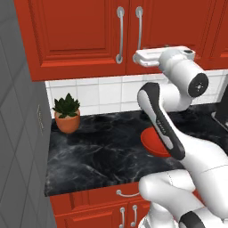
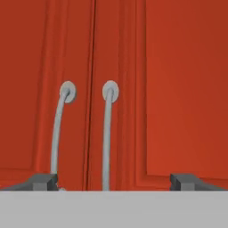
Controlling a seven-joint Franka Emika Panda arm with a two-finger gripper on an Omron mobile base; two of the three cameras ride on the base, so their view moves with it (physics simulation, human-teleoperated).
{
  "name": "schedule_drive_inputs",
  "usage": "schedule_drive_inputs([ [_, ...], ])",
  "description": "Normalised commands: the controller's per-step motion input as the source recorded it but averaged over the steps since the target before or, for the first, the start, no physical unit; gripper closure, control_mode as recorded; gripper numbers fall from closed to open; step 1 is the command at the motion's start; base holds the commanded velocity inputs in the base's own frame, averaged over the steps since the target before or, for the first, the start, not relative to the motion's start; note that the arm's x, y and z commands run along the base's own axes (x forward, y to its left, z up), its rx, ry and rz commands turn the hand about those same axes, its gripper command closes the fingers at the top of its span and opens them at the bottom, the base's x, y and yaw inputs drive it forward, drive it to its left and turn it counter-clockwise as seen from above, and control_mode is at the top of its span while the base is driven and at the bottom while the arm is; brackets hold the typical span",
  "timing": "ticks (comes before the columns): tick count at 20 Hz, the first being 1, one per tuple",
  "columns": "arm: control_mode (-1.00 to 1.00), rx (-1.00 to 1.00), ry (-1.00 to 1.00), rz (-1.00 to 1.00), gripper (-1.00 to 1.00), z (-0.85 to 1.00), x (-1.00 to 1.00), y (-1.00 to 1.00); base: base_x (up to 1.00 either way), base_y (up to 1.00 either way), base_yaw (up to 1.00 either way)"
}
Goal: Open the cabinet. Pick the orange and pear from the cabinet and place them into the bowl. Then close the cabinet.
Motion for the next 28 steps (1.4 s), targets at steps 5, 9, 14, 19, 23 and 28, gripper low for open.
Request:
schedule_drive_inputs([
  [5, -1.0, 0.0, 0.12, -0.01, -1.0, 0.0, 0.9, 0.02, 0.0, 0.0, 0.0],
  [9, -1.0, 0.0, 0.1, 0.0, -1.0, -0.07, 0.95, 0.04, 0.0, 0.0, 0.0],
  [14, -1.0, 0.0, 0.06, 0.0, -1.0, -0.24, 1.0, 0.09, 0.0, 0.0, 0.0],
  [19, -1.0, 0.0, 0.0, 0.0, -1.0, -0.48, 1.0, 0.11, 0.0, 0.0, 0.0],
  [23, -1.0, 0.0, 0.0, 0.0, 1.0, -0.28, 0.7, 0.05, 0.0, 0.0, 0.0],
  [28, -1.0, 0.0, 0.0, 0.0, 1.0, 0.0, 0.0, 0.0, 0.0, 0.0, 0.0],
])
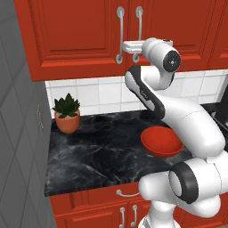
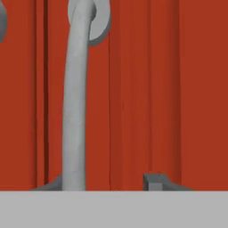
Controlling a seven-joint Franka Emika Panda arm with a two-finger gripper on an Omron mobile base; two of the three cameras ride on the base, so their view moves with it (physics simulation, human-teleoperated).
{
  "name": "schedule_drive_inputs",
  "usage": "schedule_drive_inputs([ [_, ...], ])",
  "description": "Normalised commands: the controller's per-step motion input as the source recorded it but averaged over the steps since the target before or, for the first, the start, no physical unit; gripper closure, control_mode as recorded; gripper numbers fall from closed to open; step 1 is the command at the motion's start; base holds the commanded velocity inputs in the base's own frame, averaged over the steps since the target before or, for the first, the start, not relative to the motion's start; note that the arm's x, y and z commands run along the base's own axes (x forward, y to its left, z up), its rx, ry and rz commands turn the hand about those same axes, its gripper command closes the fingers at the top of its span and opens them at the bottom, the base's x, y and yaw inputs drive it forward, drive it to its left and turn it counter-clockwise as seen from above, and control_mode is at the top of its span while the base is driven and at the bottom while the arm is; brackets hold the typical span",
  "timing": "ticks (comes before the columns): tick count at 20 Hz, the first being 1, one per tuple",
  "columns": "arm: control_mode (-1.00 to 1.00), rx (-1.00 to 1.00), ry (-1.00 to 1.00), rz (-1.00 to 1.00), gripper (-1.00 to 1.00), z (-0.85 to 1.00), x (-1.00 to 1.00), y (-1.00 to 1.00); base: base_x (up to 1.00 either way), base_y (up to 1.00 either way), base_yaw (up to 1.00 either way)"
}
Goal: Open the cabinet. Pick the orange and pear from the cabinet and place them into the bowl. Then close the cabinet.
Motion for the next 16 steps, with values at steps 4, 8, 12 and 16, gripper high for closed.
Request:
schedule_drive_inputs([
  [4, -1.0, 0.0, 0.0, 0.0, 1.0, 0.0, 0.0, 0.0, 0.0, 0.0, 0.0],
  [8, -1.0, 0.0, 0.0, 0.0, 1.0, 0.22, -0.01, -0.03, 0.0, 0.0, 0.0],
  [12, -1.0, 0.03, 0.0, 0.0, 1.0, 0.49, -0.24, -0.26, 0.0, 0.0, 0.0],
  [16, -1.0, 0.06, 0.0, 0.0, 1.0, 0.56, -0.53, -0.53, 0.0, 0.0, 0.0],
])
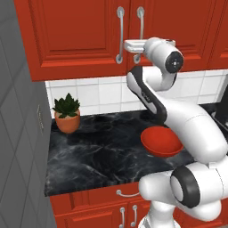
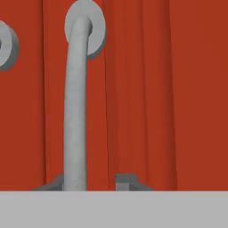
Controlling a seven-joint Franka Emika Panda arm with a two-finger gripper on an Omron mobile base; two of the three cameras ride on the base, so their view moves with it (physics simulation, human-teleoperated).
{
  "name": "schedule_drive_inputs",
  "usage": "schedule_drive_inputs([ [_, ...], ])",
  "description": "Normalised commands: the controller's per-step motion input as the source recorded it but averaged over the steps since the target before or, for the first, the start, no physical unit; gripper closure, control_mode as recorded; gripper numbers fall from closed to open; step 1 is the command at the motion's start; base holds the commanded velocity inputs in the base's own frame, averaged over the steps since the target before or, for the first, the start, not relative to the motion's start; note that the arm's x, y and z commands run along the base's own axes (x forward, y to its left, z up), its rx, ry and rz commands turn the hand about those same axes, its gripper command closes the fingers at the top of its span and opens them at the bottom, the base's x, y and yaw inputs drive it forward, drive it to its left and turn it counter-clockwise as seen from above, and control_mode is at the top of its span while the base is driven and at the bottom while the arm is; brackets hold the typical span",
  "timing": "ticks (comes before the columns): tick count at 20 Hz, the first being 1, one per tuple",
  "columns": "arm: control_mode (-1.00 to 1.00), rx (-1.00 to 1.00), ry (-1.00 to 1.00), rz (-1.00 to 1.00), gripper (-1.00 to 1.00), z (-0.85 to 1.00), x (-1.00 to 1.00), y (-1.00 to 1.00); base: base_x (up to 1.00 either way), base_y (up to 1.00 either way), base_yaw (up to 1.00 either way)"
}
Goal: Open the cabinet. Pick the orange and pear from the cabinet and place them into the bowl. Then close the cabinet.
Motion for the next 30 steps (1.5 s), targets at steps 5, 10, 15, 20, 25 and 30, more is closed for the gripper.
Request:
schedule_drive_inputs([
  [5, -1.0, 0.1, 0.0, 0.0, 1.0, 0.43, -0.7, -0.85, 0.0, 0.0, 0.0],
  [10, -1.0, 0.12, 0.0, 0.0, 1.0, 0.21, -0.74, -1.0, 0.0, 0.0, 0.0],
  [15, -1.0, 0.14, 0.0, 0.0, 1.0, 0.2, -0.73, -1.0, 0.0, 0.0, 0.0],
  [20, -1.0, 0.16, 0.0, 0.0, 1.0, 0.23, -0.7, -1.0, 0.0, 0.0, 0.0],
  [25, -1.0, 0.16, 0.0, 0.0, 1.0, 0.23, -0.5, -1.0, 0.0, 0.0, 0.0],
  [30, -1.0, 0.15, 0.0, 0.0, 1.0, 0.27, -0.36, -1.0, 0.0, 0.0, 0.0],
])
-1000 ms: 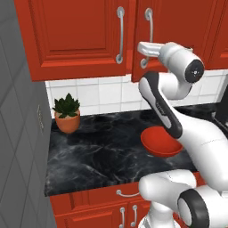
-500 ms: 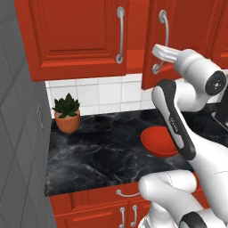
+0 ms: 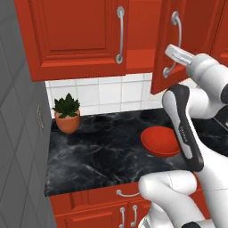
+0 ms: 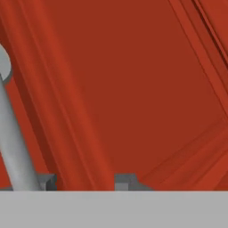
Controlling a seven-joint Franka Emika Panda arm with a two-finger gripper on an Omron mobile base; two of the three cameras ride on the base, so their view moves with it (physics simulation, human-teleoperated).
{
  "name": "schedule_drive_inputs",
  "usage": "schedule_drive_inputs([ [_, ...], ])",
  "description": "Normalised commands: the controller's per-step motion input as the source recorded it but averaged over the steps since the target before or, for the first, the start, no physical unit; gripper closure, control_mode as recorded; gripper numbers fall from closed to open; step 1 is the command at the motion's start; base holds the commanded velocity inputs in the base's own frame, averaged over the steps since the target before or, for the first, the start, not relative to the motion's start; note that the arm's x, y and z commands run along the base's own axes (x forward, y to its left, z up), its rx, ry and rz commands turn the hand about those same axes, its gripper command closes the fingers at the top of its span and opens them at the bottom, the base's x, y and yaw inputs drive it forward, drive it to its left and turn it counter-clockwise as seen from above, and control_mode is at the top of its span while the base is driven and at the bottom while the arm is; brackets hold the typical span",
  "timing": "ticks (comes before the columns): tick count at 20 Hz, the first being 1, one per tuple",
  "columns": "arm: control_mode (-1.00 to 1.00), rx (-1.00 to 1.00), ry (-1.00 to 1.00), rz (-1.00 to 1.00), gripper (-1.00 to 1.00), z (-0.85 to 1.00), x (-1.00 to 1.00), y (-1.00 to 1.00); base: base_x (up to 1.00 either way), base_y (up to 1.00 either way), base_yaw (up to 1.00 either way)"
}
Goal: Open the cabinet. Pick the orange and pear from the cabinet and place them into the bowl. Then close the cabinet.
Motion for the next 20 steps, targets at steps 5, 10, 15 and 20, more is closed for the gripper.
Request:
schedule_drive_inputs([
  [5, -1.0, 0.16, 0.0, 0.0, 1.0, 0.25, -0.25, -1.0, 0.0, 0.0, 0.0],
  [10, -1.0, 0.1, 0.0, 0.01, -1.0, 0.13, -0.17, -0.78, 0.0, 0.0, 0.0],
  [15, -1.0, 0.0, -0.04, -0.01, -1.0, -0.1, -0.77, -0.4, 0.0, 0.0, 0.0],
  [20, -1.0, 0.0, -0.07, -0.01, -1.0, -0.23, -1.0, -0.46, 0.0, 0.0, 0.0],
])
